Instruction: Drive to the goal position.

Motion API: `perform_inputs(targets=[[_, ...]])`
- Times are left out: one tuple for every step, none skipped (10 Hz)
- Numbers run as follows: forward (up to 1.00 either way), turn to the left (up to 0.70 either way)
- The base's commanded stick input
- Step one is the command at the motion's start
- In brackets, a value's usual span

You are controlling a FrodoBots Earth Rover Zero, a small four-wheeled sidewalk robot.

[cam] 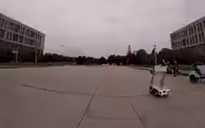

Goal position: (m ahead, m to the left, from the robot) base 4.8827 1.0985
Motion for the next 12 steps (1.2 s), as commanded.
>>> perform_inputs(targets=[[1.00,0.00],[1.00,0.00],[1.00,0.00],[1.00,0.00],[1.00,0.00],[1.00,0.00],[1.00,0.00],[1.00,0.00],[1.00,0.00],[1.00,0.00],[1.00,0.00],[1.00,0.00]])
